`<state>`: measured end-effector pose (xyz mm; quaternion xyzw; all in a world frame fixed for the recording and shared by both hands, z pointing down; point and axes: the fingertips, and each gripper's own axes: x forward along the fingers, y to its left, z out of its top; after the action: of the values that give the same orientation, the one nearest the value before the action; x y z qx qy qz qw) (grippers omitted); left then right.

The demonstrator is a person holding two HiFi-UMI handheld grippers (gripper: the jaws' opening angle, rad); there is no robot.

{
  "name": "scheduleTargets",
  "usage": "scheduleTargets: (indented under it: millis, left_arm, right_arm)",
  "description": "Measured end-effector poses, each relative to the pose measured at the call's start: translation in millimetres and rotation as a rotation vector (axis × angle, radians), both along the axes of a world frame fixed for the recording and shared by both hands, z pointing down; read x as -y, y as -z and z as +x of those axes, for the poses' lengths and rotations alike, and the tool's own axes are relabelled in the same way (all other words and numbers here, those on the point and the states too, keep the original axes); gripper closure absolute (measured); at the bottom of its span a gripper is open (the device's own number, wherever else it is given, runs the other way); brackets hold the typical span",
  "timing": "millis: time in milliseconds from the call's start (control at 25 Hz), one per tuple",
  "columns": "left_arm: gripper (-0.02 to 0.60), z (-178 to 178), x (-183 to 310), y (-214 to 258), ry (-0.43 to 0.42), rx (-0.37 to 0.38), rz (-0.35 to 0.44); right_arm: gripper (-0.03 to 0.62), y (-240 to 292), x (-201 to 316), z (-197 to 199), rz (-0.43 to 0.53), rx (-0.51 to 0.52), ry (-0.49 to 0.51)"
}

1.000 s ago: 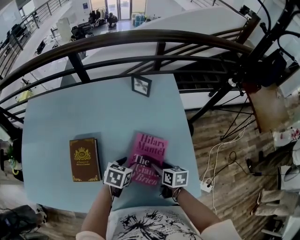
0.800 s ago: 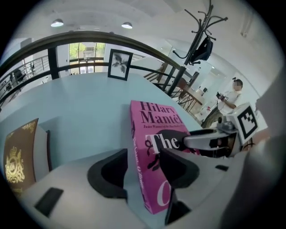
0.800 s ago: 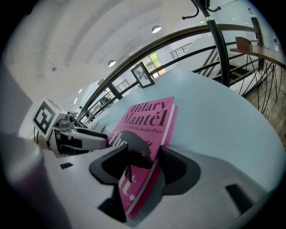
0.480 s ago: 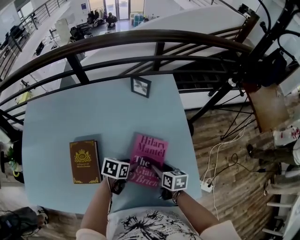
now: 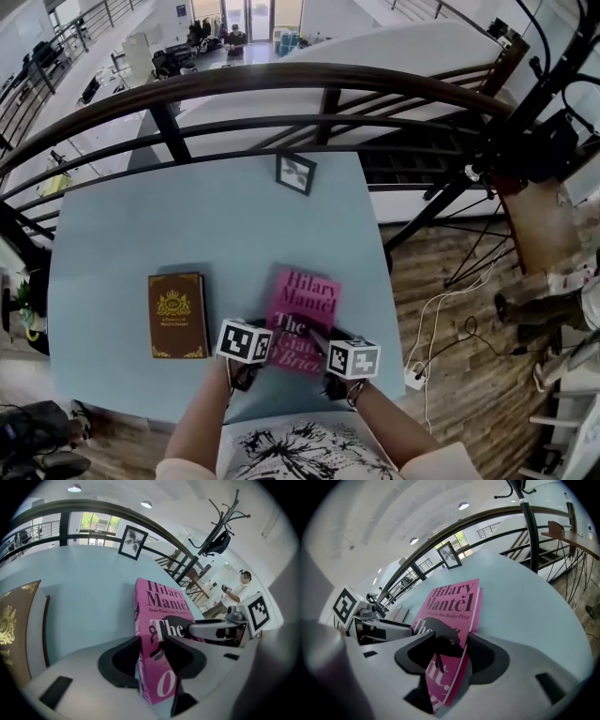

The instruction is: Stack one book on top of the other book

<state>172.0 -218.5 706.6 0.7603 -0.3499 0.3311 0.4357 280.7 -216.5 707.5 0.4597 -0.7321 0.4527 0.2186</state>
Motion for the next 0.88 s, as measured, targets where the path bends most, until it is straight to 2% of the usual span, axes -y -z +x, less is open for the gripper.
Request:
scheduleTargets:
  millis: [200, 400, 600, 880]
  left_arm:
    - [0.416, -17, -10, 26, 0.039, -0.028, 0.042]
    - [0.416, -56, -16, 55, 0.056, -0.036, 0.095]
    - [0.416, -109, -21, 88, 0.074, -0.035, 0.145]
    - [0.416, -207, -26, 118, 0.126, -0.013, 0.203]
  right_arm:
    - [0.391, 33, -1, -17, 0.078, -0.040, 0.060]
    - [0.393, 62, -2, -56, 0.128, -0.036, 0.089]
    - [0.393, 89, -5, -106, 0.159, -0.014, 0.096]
    - [0.391, 111, -6, -202, 0.192, 0.015, 0.153]
